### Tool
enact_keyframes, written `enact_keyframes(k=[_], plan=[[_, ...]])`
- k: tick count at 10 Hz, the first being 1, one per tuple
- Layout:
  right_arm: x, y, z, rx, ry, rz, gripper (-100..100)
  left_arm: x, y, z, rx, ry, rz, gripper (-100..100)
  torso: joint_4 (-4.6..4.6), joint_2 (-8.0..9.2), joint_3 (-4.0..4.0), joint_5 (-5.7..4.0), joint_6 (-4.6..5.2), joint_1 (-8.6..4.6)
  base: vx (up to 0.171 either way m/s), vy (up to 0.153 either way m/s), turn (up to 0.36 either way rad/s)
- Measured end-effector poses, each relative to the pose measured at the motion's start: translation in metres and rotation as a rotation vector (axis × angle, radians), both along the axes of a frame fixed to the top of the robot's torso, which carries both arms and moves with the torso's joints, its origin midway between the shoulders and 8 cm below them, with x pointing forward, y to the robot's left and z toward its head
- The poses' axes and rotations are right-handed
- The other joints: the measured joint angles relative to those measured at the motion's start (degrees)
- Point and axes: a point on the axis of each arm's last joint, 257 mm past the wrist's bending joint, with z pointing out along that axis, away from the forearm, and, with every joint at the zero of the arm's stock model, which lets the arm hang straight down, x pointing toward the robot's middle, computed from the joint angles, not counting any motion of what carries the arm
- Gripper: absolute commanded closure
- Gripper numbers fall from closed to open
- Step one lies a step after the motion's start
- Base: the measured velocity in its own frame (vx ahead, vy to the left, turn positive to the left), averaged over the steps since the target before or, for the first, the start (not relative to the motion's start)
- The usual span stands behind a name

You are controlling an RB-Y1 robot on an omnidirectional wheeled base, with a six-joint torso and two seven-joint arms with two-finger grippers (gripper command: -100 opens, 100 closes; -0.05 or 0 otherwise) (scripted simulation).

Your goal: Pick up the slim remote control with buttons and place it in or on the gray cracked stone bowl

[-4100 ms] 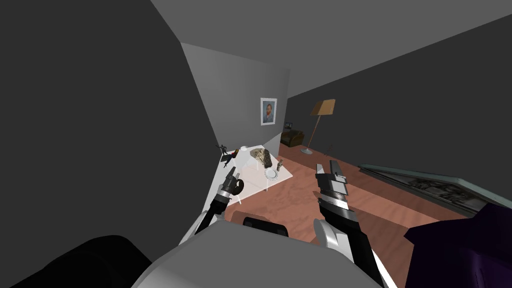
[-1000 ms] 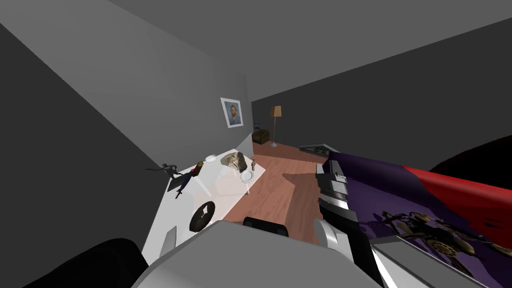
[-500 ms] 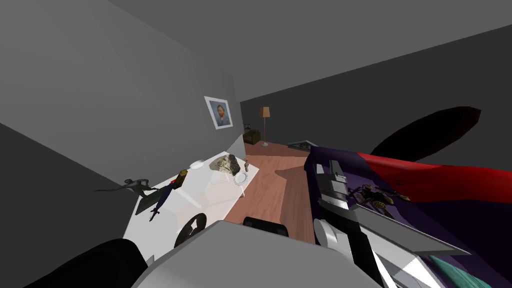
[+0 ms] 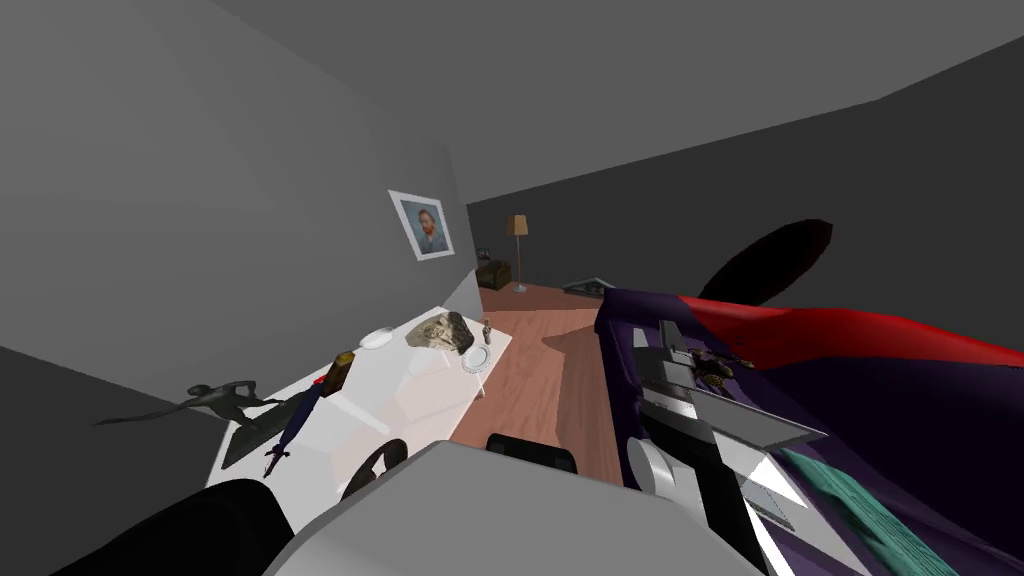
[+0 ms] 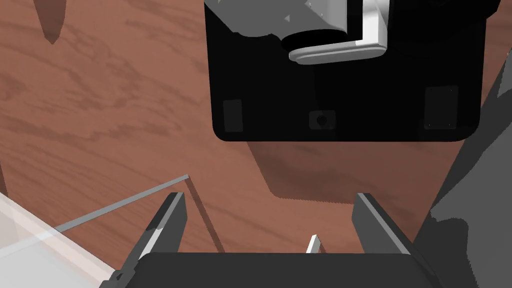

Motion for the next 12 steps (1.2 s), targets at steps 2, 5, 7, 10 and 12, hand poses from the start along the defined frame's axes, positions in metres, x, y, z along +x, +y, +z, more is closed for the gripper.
enact_keyframes(k=[2,5,7,10,12], plan=[[0.000,0.000,0.000,0.000,0.000,0.000,0,-0.038,0.024,-0.005,0.036,0.094,0.002,-100,0.02,0.08,0.05,0.02,0.00,0.10,-0.065,0.059,-0.195],[0.000,0.000,0.000,0.000,0.000,0.000,0,-0.074,0.057,-0.010,0.082,0.189,0.007,-100,0.02,0.04,0.03,0.01,0.01,0.05,-0.060,0.046,-0.248],[0.000,0.000,0.000,0.000,0.000,0.000,0,-0.100,0.089,-0.007,0.129,0.264,0.013,-100,0.03,0.09,0.06,0.04,-0.01,0.15,-0.068,0.054,-0.153],[0.000,0.000,0.000,0.000,0.000,0.000,0,-0.125,0.120,-0.006,0.174,0.321,0.024,-100,0.01,-0.03,-0.01,0.02,-0.01,0.04,-0.057,0.045,-0.242],[0.000,0.000,0.000,0.000,0.000,0.000,0,-0.131,0.158,-0.005,0.235,0.362,0.042,-100,0.03,0.04,0.04,0.09,-0.02,0.36,-0.081,0.124,-0.229]])
